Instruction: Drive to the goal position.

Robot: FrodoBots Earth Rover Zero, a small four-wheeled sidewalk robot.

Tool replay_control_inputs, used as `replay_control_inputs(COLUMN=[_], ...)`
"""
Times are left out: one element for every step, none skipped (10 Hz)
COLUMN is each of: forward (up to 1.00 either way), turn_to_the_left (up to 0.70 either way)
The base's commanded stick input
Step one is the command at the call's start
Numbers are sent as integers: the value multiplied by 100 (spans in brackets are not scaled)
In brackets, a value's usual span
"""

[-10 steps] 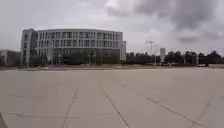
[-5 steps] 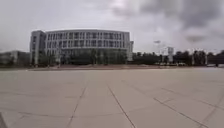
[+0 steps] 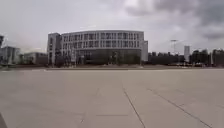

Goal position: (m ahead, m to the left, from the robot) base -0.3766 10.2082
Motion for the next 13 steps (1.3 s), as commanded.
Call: replay_control_inputs(forward=[6,6,6,6,6,6,6,6,6,6,6,4,4], turn_to_the_left=[26,24,24,26,25,24,26,26,24,24,33,70,70])
